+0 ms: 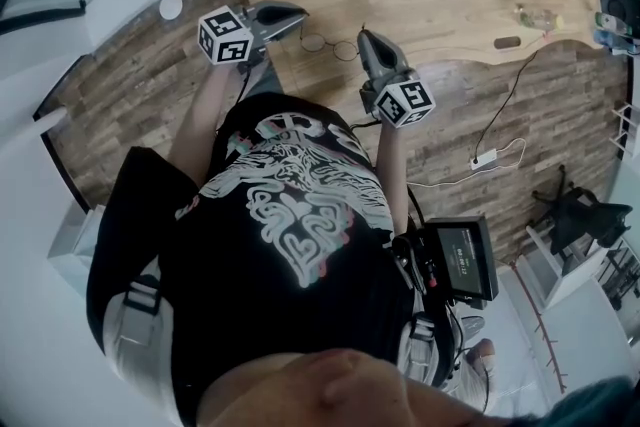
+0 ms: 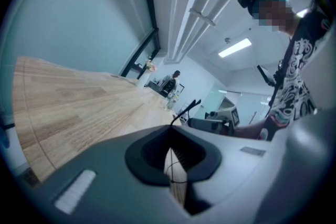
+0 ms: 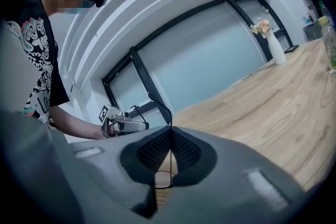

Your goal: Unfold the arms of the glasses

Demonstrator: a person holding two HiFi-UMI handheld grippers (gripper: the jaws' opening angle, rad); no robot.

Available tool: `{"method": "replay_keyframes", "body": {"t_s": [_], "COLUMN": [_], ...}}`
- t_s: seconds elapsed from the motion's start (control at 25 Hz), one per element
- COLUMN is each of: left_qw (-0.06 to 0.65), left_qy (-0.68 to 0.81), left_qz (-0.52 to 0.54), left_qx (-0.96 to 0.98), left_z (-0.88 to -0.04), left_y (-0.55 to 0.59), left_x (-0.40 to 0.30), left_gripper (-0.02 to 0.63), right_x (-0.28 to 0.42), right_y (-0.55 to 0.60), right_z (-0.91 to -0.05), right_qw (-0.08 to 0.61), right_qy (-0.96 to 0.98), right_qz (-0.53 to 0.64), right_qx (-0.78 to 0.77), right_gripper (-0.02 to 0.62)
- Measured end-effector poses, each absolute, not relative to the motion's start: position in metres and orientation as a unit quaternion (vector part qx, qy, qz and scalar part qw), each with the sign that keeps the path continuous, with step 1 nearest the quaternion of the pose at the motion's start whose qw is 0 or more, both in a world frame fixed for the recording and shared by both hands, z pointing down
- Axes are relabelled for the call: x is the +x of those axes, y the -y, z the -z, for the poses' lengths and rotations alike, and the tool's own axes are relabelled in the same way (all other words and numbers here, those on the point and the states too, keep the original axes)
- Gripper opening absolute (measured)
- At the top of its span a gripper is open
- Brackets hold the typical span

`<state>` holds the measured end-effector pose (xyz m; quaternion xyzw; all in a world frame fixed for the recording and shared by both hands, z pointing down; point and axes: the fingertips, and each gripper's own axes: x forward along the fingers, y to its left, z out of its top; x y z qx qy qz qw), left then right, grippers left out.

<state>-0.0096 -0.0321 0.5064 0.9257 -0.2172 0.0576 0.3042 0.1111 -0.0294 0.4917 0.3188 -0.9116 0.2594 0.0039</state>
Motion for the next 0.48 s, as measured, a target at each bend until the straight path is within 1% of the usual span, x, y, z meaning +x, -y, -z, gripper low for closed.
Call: {"method": "replay_keyframes", "body": {"t_s": [0.48], "left_qw": [0.312], "left_qy": [0.208], "left_qz": [-0.056], "left_qx": [0.925], "left_z": [-0.509], "left_y": [0.04], "left_x": [-0.008], "left_gripper": [-0.009], "right_x": [0.111], "right_y": [0.037], "right_z": [-0.495], "right_qw": [0.005], "right_qy": [0.908], "right_qz": [-0.266], "right_qx": [0.324], "right_gripper": [0.0]}}
